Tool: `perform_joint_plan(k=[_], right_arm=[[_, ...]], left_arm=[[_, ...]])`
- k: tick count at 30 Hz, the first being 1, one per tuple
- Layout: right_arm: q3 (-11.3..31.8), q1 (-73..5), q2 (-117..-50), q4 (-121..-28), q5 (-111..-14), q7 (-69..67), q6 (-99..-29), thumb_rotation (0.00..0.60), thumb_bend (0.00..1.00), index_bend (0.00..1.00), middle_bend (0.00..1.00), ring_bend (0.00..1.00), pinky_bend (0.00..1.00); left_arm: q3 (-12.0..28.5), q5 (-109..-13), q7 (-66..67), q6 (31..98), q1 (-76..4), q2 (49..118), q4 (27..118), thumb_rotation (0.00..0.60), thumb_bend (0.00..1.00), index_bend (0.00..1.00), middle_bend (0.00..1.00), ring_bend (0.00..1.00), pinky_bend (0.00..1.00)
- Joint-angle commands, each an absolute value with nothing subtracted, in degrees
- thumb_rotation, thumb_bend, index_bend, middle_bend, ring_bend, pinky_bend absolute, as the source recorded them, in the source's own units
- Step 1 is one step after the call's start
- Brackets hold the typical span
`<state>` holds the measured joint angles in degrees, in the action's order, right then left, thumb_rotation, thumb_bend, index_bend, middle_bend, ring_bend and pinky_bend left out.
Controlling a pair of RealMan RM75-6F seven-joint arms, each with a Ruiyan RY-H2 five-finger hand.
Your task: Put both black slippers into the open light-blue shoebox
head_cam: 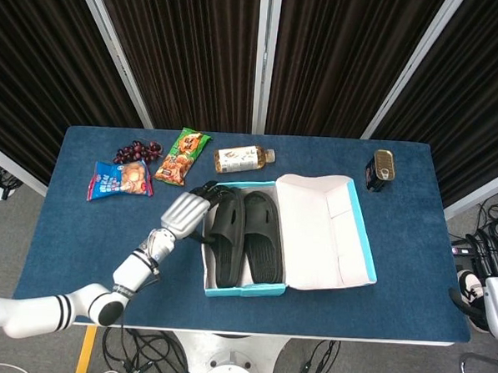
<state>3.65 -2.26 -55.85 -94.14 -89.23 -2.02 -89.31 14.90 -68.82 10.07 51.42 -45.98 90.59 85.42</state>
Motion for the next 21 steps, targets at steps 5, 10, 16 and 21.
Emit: perform_joint_plan(k=[5, 10, 16, 21], right_arm=[[3.62, -2.2, -55.9, -94.12, -89.18, -1.93, -89.27, 0.6, 0.12, 0.0, 0.01, 0.0, 0.02], [3.77, -2.29, -55.79, -94.15, -88.93, -1.88, -89.11, 0.6, 0.12, 0.0, 0.01, 0.0, 0.02], [3.92, -2.53, -55.78, -94.03, -88.56, -1.88, -88.59, 0.6, 0.12, 0.0, 0.01, 0.0, 0.02], [4.01, -2.79, -55.77, -94.0, -88.5, -1.9, -88.22, 0.6, 0.12, 0.0, 0.01, 0.0, 0.02]], left_arm=[[14.95, -70.67, 10.69, 47.77, -49.84, 87.34, 88.42, 0.528, 0.0, 0.31, 0.21, 0.0, 0.16], [14.61, -66.52, 13.59, 43.59, -53.02, 88.64, 85.58, 0.444, 0.0, 0.32, 0.23, 0.0, 0.14], [13.88, -63.11, 15.57, 42.86, -54.63, 91.06, 81.78, 0.44, 0.0, 0.31, 0.23, 0.0, 0.14], [12.5, -60.27, 18.02, 41.77, -55.68, 91.92, 79.86, 0.439, 0.0, 0.31, 0.23, 0.0, 0.14]])
